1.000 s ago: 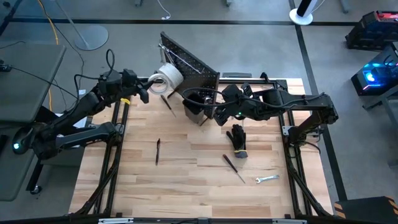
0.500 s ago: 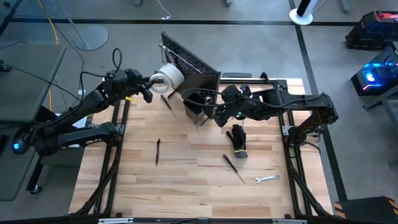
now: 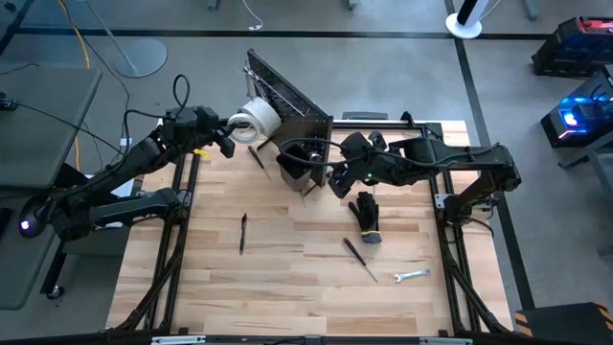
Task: Hang tools onto peg board
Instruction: Hang the masking tape onto the pegboard
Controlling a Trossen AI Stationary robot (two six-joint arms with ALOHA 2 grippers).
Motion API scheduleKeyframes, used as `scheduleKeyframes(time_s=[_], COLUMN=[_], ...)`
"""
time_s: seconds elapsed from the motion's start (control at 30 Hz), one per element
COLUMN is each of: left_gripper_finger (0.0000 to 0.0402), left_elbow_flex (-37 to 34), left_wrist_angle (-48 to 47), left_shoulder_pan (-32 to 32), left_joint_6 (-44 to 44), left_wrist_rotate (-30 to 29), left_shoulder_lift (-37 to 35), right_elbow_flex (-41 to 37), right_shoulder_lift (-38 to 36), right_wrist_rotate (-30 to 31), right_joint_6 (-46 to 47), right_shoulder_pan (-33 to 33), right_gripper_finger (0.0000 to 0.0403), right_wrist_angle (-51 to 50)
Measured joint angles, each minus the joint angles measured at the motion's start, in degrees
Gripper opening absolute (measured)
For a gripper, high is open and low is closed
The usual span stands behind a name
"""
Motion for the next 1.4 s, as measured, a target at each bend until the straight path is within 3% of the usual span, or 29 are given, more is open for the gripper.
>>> scheduleKeyframes(time_s=[0.13, 0.27, 0.37, 0.43, 0.5, 0.73, 1.4], left_gripper_finger=[0.0082, 0.0082, 0.0082, 0.0082, 0.0082, 0.0082, 0.0082], left_elbow_flex=[-0.02, -0.06, -0.07, -0.07, -0.07, -0.11, -0.17], left_wrist_angle=[0.09, 0.2, 0.22, 0.24, 0.24, 0.66, 3.13], left_shoulder_pan=[0.0, -0.02, -0.02, -0.02, -0.02, -0.04, -0.04], left_joint_6=[-0.11, -0.13, -0.13, -0.13, -0.14, -0.13, -0.17], left_wrist_rotate=[-0.2, -0.22, -0.2, -0.2, -0.19, -0.22, 0.35], left_shoulder_lift=[0.0, 0.02, 0.02, 0.02, 0.02, 0.02, 0.07], right_elbow_flex=[0.0, 0.0, 0.11, 0.11, -0.02, 0.05, 0.04], right_shoulder_lift=[0.6, 2.8, 4.83, 6.37, 7.41, 7.43, 7.37], right_wrist_rotate=[-5.24, -5.08, -2.39, 2.82, 7.99, 12.92, 14.86], right_joint_6=[-5.05, -12.56, -12.28, -11.23, -11.25, -13.38, -12.77], right_shoulder_pan=[0.34, 1.55, 1.07, 0.85, 0.53, -1.27, -2.34], right_gripper_finger=[0.0183, 0.0161, 0.0103, 0.0044, 0.0014, 0.0003, 0.0], right_wrist_angle=[3.54, 12.64, 16.65, 16.1, 16.12, 16.35, 9.19])
